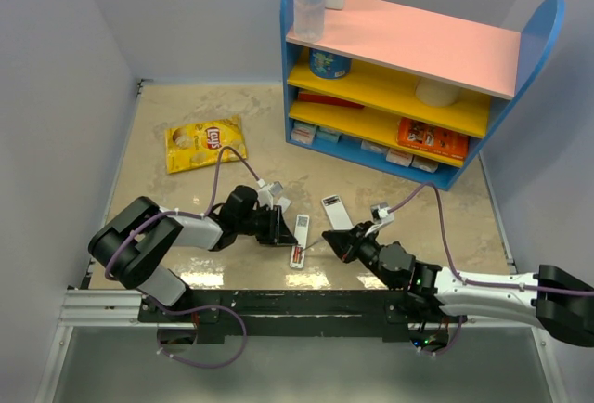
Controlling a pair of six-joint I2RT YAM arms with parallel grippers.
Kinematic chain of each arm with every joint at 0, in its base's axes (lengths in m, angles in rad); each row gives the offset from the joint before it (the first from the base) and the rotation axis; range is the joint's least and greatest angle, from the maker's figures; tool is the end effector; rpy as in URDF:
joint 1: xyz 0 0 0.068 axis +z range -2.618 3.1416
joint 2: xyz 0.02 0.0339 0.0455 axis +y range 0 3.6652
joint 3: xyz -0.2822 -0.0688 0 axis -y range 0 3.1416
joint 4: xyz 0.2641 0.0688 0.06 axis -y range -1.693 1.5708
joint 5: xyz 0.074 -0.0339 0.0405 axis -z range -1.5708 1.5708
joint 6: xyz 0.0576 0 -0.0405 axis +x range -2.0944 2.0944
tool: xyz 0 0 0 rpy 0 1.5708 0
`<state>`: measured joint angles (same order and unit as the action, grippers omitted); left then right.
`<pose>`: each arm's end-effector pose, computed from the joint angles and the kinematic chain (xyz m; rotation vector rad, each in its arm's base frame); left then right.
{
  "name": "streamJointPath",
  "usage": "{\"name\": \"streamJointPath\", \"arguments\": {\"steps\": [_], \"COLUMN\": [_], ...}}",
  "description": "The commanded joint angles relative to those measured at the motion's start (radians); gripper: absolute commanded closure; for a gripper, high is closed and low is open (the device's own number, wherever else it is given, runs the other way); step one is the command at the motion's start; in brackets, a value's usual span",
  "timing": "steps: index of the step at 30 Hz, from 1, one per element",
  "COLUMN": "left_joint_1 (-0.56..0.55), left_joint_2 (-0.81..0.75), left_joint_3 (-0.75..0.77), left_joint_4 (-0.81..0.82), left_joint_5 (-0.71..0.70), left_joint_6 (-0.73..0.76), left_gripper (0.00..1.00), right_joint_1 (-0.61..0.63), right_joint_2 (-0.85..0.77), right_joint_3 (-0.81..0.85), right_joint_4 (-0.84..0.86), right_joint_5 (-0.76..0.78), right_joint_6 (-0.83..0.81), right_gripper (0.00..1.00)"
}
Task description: Unload the batteries from the remote control
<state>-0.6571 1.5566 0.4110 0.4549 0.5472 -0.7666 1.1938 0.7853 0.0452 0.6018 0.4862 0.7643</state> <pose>0.1991 -0.1914 0.1014 0.1931 2.5157 -1.3009 0.0912 0.1571 0.1620 -0.0039 1.8064 1.0314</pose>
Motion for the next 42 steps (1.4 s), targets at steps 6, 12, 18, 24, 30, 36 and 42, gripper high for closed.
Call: {"name": "streamJointPath", "arguments": {"steps": [6,12,18,24,30,36,42], "left_joint_1": [-0.033,-0.033,-0.033,-0.033,-0.033,-0.033,-0.032], "left_joint_2": [0.045,0.049,0.054,0.06,0.054,0.039,-0.003], "left_joint_3": [-0.026,-0.023,-0.028,-0.026,-0.023,0.072,0.236], "left_joint_4": [-0.001,-0.005,-0.012,-0.018,-0.009,-0.073,-0.255], "left_joint_5": [-0.021,-0.018,-0.024,-0.032,-0.024,0.0,-0.047], "left_joint_6": [0.004,0.006,0.012,0.013,0.01,0.05,0.113], "left_gripper": [0.73,0.73,0.73,0.73,0.73,0.72,0.66], "right_joint_1": [0.093,0.162,0.253,0.355,0.386,0.386,0.385], "right_joint_2": [0.057,0.188,0.264,0.25,0.249,0.155,0.032], "right_joint_3": [-0.097,-0.048,-0.031,-0.027,-0.007,0.105,0.2], "right_joint_4": [-0.068,-0.114,-0.088,-0.121,-0.146,-0.298,-0.355], "right_joint_5": [-0.064,-0.061,0.018,0.061,0.083,0.111,0.055], "right_joint_6": [0.124,0.121,0.205,0.236,0.25,0.201,0.075], "right_gripper": [1.0,1.0,1.0,1.0,1.0,1.0,1.0]}}
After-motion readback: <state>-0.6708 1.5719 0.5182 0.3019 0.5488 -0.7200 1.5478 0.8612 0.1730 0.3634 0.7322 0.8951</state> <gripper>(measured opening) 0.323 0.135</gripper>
